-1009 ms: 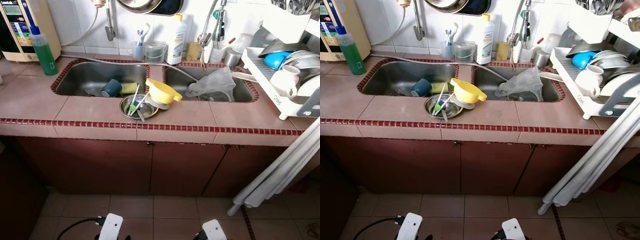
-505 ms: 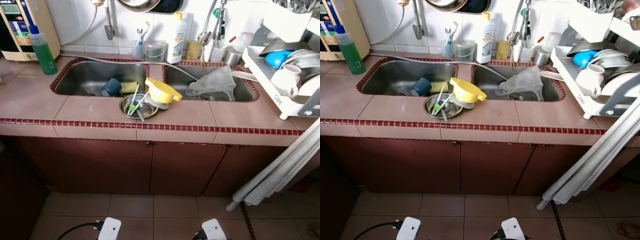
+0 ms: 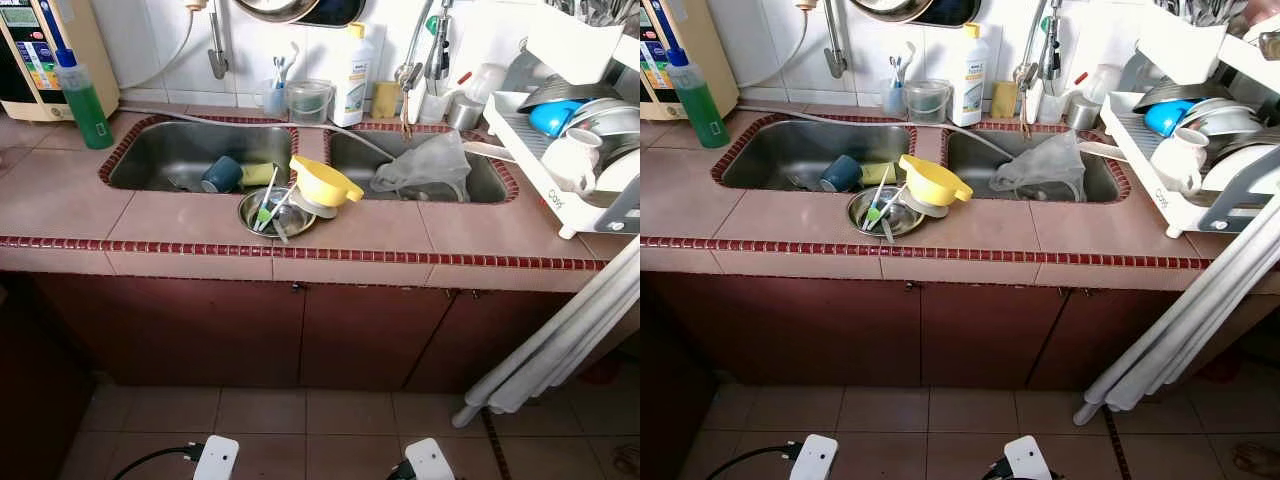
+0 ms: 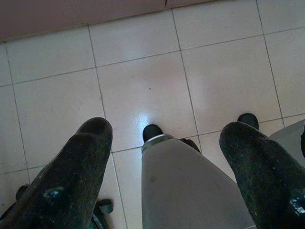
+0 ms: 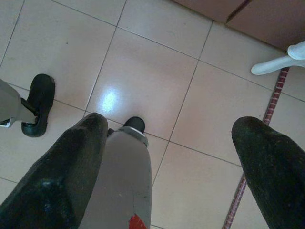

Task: Kitchen organization

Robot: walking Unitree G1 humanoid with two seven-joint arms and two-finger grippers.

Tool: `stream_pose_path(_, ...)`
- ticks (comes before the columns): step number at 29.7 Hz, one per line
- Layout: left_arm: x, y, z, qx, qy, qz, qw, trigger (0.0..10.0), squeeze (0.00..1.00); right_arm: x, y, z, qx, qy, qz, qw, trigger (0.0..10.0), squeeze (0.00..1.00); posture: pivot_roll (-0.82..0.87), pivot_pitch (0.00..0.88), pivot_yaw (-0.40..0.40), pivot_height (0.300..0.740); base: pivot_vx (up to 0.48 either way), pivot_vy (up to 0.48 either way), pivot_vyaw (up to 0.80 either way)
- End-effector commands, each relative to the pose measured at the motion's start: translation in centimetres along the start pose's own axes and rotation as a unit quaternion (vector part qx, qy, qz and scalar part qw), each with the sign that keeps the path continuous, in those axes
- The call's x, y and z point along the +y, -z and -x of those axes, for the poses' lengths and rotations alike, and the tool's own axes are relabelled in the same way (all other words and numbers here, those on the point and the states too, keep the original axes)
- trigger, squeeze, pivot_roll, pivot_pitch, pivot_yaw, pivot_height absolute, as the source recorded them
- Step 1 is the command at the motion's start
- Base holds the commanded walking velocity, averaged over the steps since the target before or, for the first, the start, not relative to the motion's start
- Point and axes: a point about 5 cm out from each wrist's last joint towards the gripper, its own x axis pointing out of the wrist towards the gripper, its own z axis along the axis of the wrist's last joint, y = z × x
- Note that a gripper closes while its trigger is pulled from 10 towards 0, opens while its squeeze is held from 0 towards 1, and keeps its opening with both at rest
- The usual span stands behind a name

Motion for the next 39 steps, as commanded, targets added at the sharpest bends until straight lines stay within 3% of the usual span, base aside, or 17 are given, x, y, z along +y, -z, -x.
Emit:
stream_pose_path(1, -0.3, 0.5, 0.1, 0.012, 0.007, -0.002, 1.0, 10.0, 0.0, -0.3, 0.1, 0.0, 0.004, 0.001, 0.007, 1.0, 10.0, 0.0, 0.06, 0.0, -0.053, 0.74, 0.0, 0.0, 0.0)
stream_pose_path(14, -0.5, 0.8, 0.1, 0.015, 0.01, -0.003, 1.0, 10.0, 0.0, 0.0, -0.4, -0.1, -0.001, -0.001, 0.015, 1.0, 10.0, 0.0, 0.06, 0.0, -0.055, 0.74, 0.0, 0.0, 0.0)
stream_pose_path(30, -0.5, 1.0, 0.2, 0.016, 0.011, -0.002, 1.0, 10.0, 0.0, -2.9, 1.3, 0.7, 0.014, 0.012, 0.014, 1.0, 10.0, 0.0, 0.06, 0.0, -0.061, 0.74, 0.0, 0.0, 0.0)
stream_pose_path(36, -0.5, 0.9, 0.2, 0.013, 0.01, 0.004, 1.0, 10.0, 0.0, -2.9, 1.4, 0.7, 0.014, 0.01, 0.014, 1.0, 10.0, 0.0, 0.07, 0.0, -0.066, 0.74, 0.0, 0.0, 0.0)
stream_pose_path(39, -0.5, 0.9, 0.2, 0.012, 0.009, 0.007, 1.0, 10.0, 0.0, -2.1, 0.9, 0.5, 0.009, 0.005, 0.016, 1.0, 10.0, 0.0, 0.07, 0.0, -0.066, 0.74, 0.0, 0.0, 0.0)
